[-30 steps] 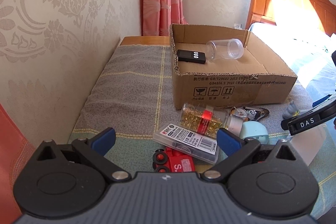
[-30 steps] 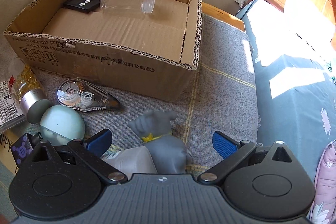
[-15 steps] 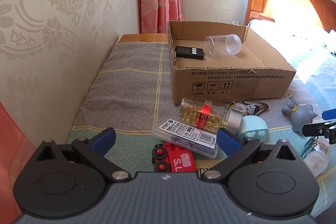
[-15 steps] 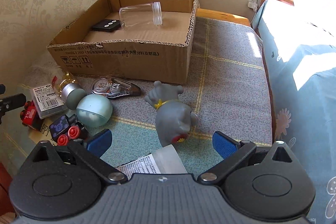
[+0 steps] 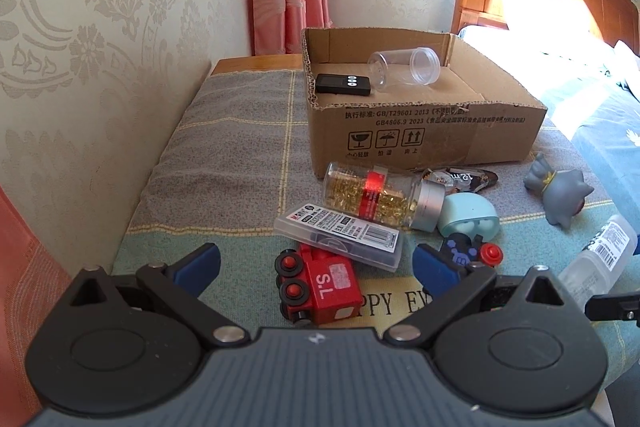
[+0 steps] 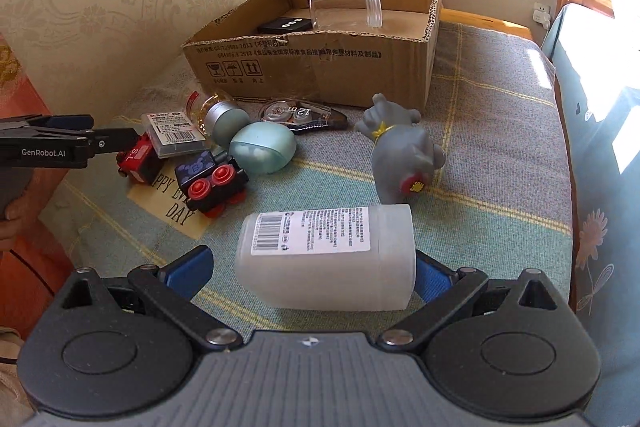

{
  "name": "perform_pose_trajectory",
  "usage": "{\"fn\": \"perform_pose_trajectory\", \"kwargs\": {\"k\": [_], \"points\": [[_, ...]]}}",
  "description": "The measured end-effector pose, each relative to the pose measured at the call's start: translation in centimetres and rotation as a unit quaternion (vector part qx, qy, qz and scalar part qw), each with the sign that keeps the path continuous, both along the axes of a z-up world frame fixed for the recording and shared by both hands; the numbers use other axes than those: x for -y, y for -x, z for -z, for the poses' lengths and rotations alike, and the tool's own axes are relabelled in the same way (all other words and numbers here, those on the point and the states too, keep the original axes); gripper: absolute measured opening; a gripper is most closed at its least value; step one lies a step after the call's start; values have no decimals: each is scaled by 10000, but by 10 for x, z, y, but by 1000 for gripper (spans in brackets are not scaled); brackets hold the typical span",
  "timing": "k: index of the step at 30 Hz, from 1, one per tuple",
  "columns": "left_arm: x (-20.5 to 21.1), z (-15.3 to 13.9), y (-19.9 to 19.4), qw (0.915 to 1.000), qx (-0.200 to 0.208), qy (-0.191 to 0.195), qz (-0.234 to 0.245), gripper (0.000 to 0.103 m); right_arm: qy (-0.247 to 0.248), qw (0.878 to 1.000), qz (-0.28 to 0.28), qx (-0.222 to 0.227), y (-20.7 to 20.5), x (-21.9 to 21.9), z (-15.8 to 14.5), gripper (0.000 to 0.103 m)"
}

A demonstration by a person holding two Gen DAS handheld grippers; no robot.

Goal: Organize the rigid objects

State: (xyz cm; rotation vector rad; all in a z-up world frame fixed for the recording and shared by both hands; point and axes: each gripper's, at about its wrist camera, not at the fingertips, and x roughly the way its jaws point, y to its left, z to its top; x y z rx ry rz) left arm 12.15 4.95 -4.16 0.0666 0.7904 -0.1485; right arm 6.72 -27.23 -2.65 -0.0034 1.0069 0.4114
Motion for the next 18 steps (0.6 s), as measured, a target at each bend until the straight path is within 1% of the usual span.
{"fn": "perform_pose_trajectory", "kwargs": {"k": [7,8,11,12,13,15,18], "points": [[-5,28,1,9996,-274,53,-31,102,403,9991,53,123,13,-9,26,103],[-6,33,0,9994,-332,54,-90,102,493,9985,38,252,15,-9,28,103],[-11,47,-4,9985,-455,116,-264,102,822,9959,-46,379,17,-14,31,103],[-10,49,-4,9989,-362,48,-300,102,947,9945,-97,432,18,-15,33,103],[-9,50,-3,9990,-300,-43,-329,102,932,9945,-117,464,18,-15,33,103],[-11,52,-5,9988,-263,-27,-402,103,897,9947,-122,486,18,-13,34,103],[-14,51,-11,9974,-340,28,-642,103,869,9945,-167,555,18,-13,34,103]]}}
